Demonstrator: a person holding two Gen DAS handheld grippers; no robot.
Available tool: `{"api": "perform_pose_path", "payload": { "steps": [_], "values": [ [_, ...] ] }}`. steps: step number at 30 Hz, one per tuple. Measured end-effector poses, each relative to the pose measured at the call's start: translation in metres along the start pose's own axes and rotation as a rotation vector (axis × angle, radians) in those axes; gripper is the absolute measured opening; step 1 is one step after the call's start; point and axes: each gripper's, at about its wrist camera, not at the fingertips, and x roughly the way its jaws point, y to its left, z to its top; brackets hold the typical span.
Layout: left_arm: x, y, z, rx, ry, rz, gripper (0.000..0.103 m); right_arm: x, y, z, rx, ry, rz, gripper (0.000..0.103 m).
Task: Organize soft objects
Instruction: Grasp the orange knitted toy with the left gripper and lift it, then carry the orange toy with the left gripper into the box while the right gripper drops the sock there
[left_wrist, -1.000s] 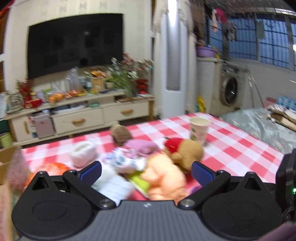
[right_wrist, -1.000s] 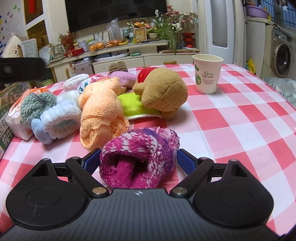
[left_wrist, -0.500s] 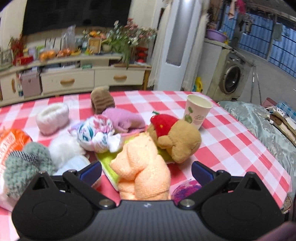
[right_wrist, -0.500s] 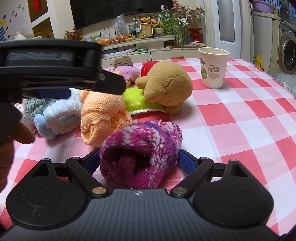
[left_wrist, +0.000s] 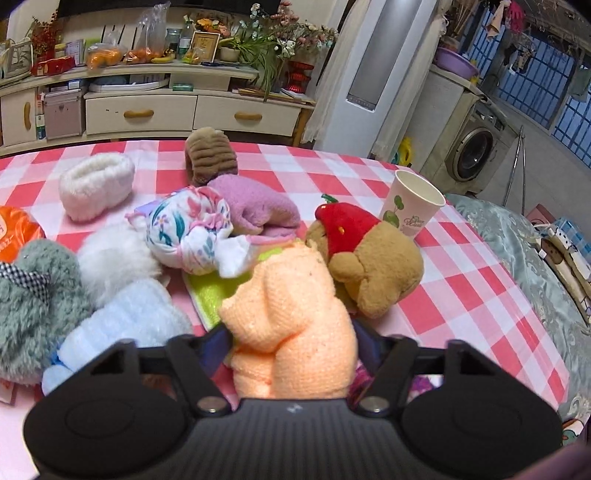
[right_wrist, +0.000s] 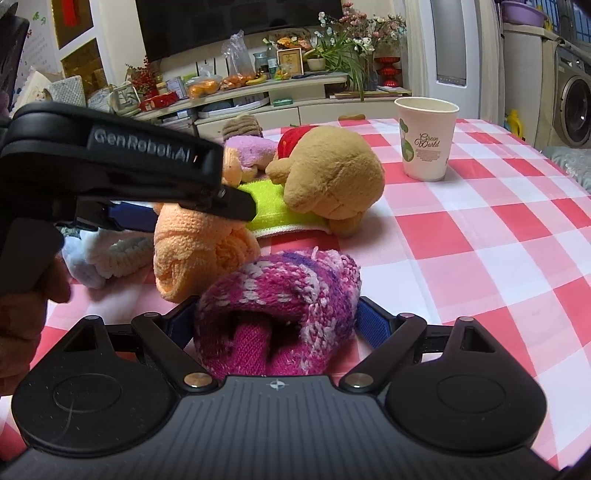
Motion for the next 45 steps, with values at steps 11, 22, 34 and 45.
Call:
{"api": "perform_pose_path", "payload": {
  "steps": [11,22,34,45],
  "values": [
    [-0.027,0.005,-0.001,0.024,-0.06,-0.011,0.057,0.002,0.003,0.001,-0.03,-0.026,-0.038,0.096],
    [-0.073,0.015,0.0,0.064,-0.164,-0.01,0.057,0.002,0.014,0.0,-0.093,-0.067,-0.081,0.078],
    [-0.123,0.039,-0.003,0.069,-0.262,0.009,0.057,-0.008,0.026,-0.002,-0.157,-0.126,-0.1,0.065],
    [-0.166,0.072,-0.006,0.036,-0.338,0.047,0.058,-0.01,0.037,0.017,-0.107,-0.15,-0.043,0.063]
  ]
}}
